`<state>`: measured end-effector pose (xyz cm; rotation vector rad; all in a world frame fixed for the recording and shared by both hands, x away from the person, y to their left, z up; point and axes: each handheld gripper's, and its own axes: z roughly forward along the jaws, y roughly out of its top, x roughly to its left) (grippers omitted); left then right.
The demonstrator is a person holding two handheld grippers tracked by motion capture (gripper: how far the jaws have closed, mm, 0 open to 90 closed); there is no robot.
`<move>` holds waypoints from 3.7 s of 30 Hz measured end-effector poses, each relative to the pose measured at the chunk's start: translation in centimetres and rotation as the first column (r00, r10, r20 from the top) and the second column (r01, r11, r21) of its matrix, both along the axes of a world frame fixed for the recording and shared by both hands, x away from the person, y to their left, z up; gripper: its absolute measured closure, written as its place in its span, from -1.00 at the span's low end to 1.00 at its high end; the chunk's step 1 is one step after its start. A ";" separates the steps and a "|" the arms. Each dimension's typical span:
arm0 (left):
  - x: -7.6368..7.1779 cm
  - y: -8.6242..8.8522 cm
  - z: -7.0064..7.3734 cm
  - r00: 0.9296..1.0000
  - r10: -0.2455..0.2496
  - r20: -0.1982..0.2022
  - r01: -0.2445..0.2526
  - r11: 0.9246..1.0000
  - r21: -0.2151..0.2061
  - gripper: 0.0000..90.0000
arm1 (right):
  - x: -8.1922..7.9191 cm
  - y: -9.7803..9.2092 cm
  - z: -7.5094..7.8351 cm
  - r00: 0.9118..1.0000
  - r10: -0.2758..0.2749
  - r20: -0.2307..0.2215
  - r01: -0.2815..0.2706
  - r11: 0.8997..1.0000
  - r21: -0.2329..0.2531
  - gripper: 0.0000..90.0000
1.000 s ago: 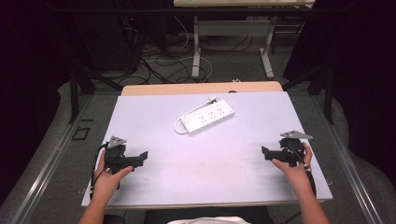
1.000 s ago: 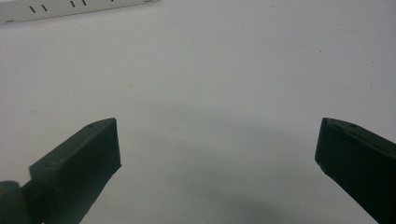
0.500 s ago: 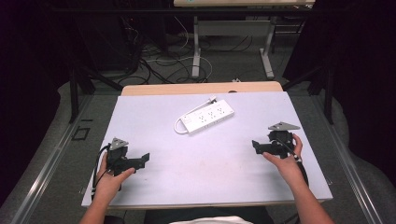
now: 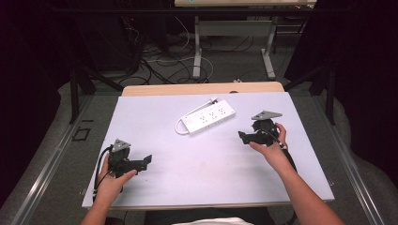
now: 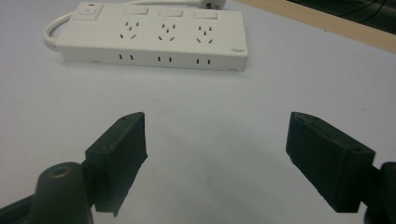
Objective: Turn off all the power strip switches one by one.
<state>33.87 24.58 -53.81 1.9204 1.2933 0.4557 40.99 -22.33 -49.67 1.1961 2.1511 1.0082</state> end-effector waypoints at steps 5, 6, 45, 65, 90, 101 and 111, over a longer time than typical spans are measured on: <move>-0.1 0.2 0.1 1.000 0.006 -0.004 -0.006 1.000 -0.010 -0.96 | 0.8 1.0 0.3 0.999 0.033 -0.022 -0.033 0.999 0.001 -0.46; -0.1 0.2 0.0 1.000 0.013 0.006 -0.013 1.000 -0.014 -0.96 | 1.2 1.4 0.5 0.999 0.046 -0.028 -0.046 0.999 -0.002 -0.43; -0.1 0.6 0.0 1.000 0.009 -0.009 -0.009 1.000 -0.011 -0.96 | 7.5 9.5 2.8 0.990 0.119 -0.081 -0.120 0.993 0.000 -0.02; -0.1 0.6 -0.1 1.000 0.014 -0.001 -0.014 1.000 -0.018 -0.96 | 10.2 12.3 2.2 0.976 0.171 -0.135 -0.169 0.985 0.026 0.39; -0.5 1.2 -0.2 0.999 0.037 -0.007 -0.037 0.999 -0.006 -0.95 | 12.5 14.0 0.4 0.977 0.160 -0.141 -0.155 0.987 0.046 0.75; -0.6 1.3 -0.3 0.999 0.042 -0.012 -0.043 0.999 -0.005 -0.94 | 13.1 14.1 -0.4 0.978 0.163 -0.133 -0.163 0.987 0.011 1.00; -0.6 1.4 -0.4 0.999 0.048 -0.016 -0.048 0.999 -0.005 -0.94 | 13.3 14.8 -1.2 0.973 0.160 -0.164 -0.159 0.987 0.016 1.00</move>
